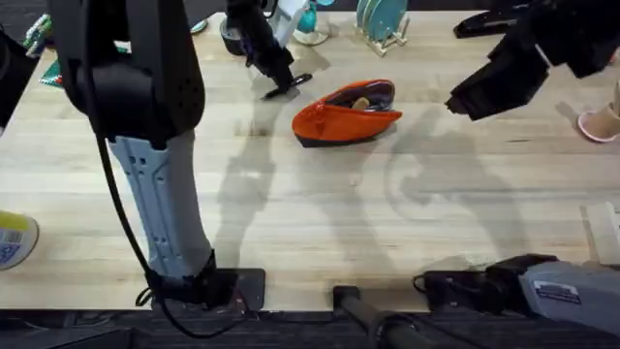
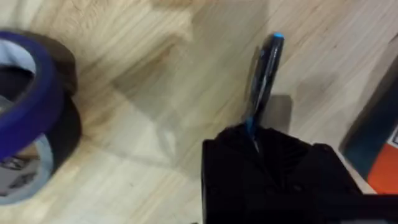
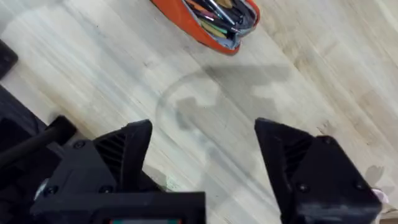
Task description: Unzip the bag, pick up the pens from the table one at a time and place them inside, then zip the bag closed.
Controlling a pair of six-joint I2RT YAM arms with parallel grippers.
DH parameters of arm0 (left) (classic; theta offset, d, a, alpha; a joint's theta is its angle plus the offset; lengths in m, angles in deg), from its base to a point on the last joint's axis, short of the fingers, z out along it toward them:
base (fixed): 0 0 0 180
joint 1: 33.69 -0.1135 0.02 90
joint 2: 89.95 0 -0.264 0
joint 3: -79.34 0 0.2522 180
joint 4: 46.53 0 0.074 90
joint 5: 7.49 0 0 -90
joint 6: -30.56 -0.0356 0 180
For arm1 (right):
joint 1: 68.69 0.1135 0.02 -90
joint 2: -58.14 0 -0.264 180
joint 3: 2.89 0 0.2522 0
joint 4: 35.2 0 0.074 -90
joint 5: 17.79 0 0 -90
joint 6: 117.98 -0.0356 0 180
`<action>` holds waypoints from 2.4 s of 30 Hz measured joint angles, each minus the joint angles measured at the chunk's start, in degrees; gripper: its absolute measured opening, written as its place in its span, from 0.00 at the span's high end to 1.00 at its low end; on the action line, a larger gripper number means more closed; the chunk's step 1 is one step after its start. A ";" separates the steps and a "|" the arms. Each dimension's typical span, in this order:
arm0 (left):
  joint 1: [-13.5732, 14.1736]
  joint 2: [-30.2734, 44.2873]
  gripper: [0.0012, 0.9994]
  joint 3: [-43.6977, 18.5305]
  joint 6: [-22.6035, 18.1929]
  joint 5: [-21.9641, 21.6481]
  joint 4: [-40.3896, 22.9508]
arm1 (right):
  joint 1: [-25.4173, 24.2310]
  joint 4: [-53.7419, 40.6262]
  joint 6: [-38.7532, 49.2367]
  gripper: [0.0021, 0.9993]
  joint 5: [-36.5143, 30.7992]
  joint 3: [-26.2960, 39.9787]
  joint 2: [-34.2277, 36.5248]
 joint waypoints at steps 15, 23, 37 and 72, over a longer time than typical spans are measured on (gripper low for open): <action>0.00 -2.13 0.96 -6.31 3.52 -1.13 -6.00 | 0.02 -0.01 -0.01 0.00 0.00 0.00 -0.01; 0.00 -12.08 0.96 -6.51 3.93 -1.11 -9.79 | 0.02 -0.02 -0.02 0.00 0.00 0.00 -0.02; 0.08 -17.22 0.96 -6.79 4.92 0.82 -19.34 | 0.01 -0.02 -0.02 0.00 0.00 0.00 -0.01; 18.43 -17.22 0.96 -6.79 6.99 9.52 -15.31 | 0.02 0.00 -0.01 0.00 0.00 0.00 -0.01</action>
